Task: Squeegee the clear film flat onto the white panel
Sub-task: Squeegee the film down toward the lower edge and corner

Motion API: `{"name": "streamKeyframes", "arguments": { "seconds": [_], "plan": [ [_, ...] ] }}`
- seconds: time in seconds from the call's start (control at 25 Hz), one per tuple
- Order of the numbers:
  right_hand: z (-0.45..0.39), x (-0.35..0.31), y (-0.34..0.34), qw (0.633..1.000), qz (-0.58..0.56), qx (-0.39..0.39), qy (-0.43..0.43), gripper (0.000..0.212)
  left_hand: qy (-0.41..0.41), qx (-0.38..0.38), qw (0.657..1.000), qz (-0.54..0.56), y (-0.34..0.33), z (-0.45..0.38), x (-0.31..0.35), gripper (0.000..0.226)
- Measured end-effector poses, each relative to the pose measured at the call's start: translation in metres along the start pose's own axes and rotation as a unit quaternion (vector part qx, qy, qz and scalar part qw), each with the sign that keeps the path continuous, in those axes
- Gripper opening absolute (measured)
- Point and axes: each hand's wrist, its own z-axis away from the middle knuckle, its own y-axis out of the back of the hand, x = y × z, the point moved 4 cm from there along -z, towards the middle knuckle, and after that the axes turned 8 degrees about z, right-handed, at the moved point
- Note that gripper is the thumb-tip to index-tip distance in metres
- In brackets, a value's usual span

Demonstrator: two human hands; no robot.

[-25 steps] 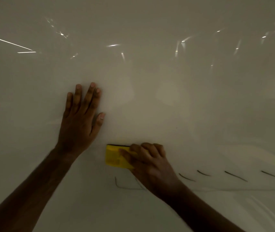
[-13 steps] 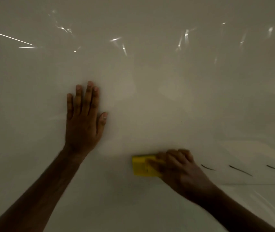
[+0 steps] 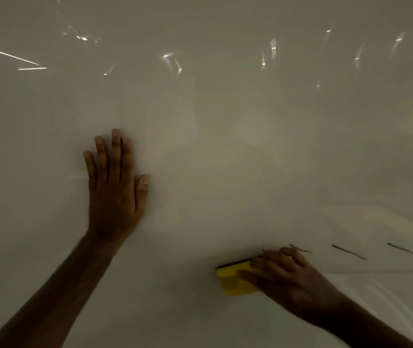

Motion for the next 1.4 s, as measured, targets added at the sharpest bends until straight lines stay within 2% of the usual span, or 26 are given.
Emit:
{"name": "streamKeyframes", "arguments": {
  "seconds": [0.12,0.24,0.32,0.44,0.56,0.68,0.92,1.0,1.12,1.2,1.28,1.4],
  "plan": [
    [-0.023,0.045,0.021,0.996,0.002,0.014,-0.088,0.051,-0.027,-0.017,0.999,0.0,-0.01,0.014,0.025,0.072],
    [-0.054,0.057,0.025,0.987,-0.02,0.039,-0.156,0.046,-0.03,-0.015,0.999,0.001,-0.02,0.023,0.048,0.072],
    [-0.047,0.043,0.016,0.99,-0.025,0.034,-0.133,0.047,-0.042,-0.02,0.999,-0.001,-0.022,0.025,0.053,0.072],
    [-0.001,0.016,0.002,0.999,-0.005,0.012,-0.046,0.052,-0.058,-0.032,0.998,-0.004,-0.023,0.027,0.053,0.07],
    [0.045,0.025,0.005,1.0,0.015,-0.009,-0.004,0.056,-0.07,-0.042,0.997,0.004,-0.027,0.026,0.071,0.07],
    [0.051,0.064,0.022,0.999,0.018,-0.02,-0.042,0.058,-0.076,-0.041,0.996,0.015,-0.033,0.014,0.099,0.072],
    [-0.006,0.099,0.045,0.986,-0.002,0.04,-0.162,0.043,-0.084,-0.024,0.996,0.027,-0.041,-0.027,0.149,0.071],
    [0.009,0.083,0.034,0.991,-0.018,0.025,-0.13,0.043,-0.083,-0.025,0.996,0.023,-0.044,-0.033,0.159,0.071],
    [0.07,0.055,0.021,0.999,-0.008,-0.027,-0.027,0.041,-0.082,-0.027,0.996,0.014,-0.046,-0.036,0.164,0.071],
    [0.1,0.066,0.028,0.999,0.011,-0.046,-0.006,0.041,-0.082,-0.026,0.996,0.011,-0.045,-0.038,0.166,0.072],
    [0.104,0.096,0.042,0.998,0.017,-0.048,-0.034,0.045,-0.085,-0.027,0.996,0.007,-0.046,-0.043,0.173,0.072],
    [0.073,0.15,0.066,0.989,0.028,0.012,-0.143,0.049,-0.112,-0.031,0.993,0.003,-0.05,-0.062,0.202,0.071]
  ]
}}
